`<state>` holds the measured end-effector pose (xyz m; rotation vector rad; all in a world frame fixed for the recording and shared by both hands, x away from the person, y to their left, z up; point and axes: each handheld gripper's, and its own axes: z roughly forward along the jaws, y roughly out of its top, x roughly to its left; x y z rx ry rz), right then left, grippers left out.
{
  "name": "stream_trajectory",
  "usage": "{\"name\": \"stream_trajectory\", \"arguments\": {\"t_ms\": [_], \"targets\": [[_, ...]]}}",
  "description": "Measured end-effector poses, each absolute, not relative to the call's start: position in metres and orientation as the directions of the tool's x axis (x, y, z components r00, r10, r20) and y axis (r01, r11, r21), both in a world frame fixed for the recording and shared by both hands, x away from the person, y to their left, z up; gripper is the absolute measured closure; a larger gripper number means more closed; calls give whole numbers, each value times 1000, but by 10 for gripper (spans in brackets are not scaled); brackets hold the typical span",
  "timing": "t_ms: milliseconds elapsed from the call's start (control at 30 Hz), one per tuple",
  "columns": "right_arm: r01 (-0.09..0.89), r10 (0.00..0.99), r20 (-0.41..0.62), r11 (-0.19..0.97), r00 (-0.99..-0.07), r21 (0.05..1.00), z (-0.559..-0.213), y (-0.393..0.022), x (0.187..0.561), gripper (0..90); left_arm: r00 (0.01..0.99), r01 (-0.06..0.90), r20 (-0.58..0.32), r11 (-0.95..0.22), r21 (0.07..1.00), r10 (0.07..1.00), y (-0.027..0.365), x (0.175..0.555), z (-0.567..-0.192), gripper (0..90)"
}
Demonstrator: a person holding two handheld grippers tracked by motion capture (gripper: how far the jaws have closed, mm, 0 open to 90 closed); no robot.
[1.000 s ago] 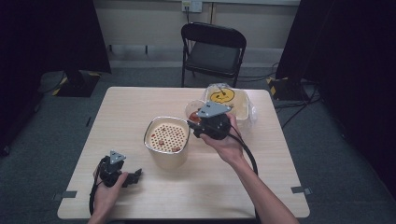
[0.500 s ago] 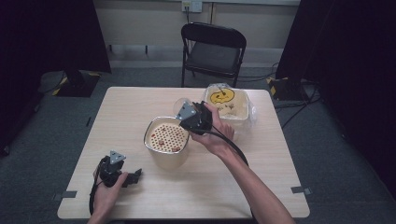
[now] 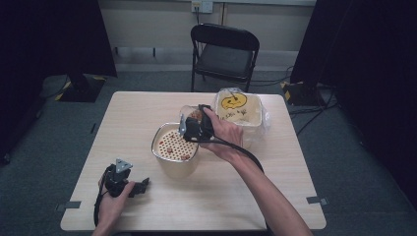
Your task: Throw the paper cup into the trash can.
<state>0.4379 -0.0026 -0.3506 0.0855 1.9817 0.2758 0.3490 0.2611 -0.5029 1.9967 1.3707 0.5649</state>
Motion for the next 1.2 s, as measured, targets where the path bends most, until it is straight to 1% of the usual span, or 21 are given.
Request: {"name": "stream_trajectory", "arguments": {"t_ms": [133,333,400,533,567,600,633,767,800,833,1033,1100,1133,1167,1200], "targets": [[-71,108,-921,987,-375,144,-352,2,438,485,363,655,-9,-249,713,932,261,349,-503,0],[-87,29,-944,994,-329,61,-353,7,438,488,363,655,-9,-248,713,932,261,349,-503,0],[-89,11,-948,995,-317,42,-353,9,438,488,363,655,-8,-249,713,932,261,349,-503,0],[-90,9,-950,995,-311,39,-352,9,440,488,363,655,-8,-249,713,932,261,349,-503,0],[-91,-20,-956,996,-293,8,-353,10,441,489,363,655,-9,-249,713,932,261,349,-503,0],[-91,-20,-956,996,-293,8,-353,10,441,489,363,655,-9,-249,713,932,261,349,-503,0],[-98,-59,-961,995,-271,-33,-355,11,441,489,363,655,-8,-249,713,932,261,349,-503,0],[-112,-126,-967,988,-222,-103,-357,13,439,490,363,655,-9,-249,713,932,261,349,-503,0],[-112,-126,-967,988,-222,-103,-357,13,439,490,363,655,-9,-249,713,932,261,349,-503,0],[-119,-151,-969,984,-195,-129,-357,13,438,492,363,655,-8,-249,713,932,261,349,-503,0],[-120,-200,-969,976,-148,-183,-356,15,436,493,363,655,-8,-249,713,932,261,349,-503,0],[-123,-275,-958,957,-86,-264,-359,16,434,493,363,655,-8,-249,713,932,261,349,-503,0],[-123,-275,-958,957,-86,-264,-359,16,434,493,363,655,-8,-249,713,932,261,349,-503,0],[-122,-321,-945,942,-57,-312,-361,17,432,494,363,655,-9,-249,713,932,261,349,-503,0],[-122,-321,-945,942,-57,-312,-361,17,432,494,363,655,-9,-249,713,932,261,349,-503,0]]}}
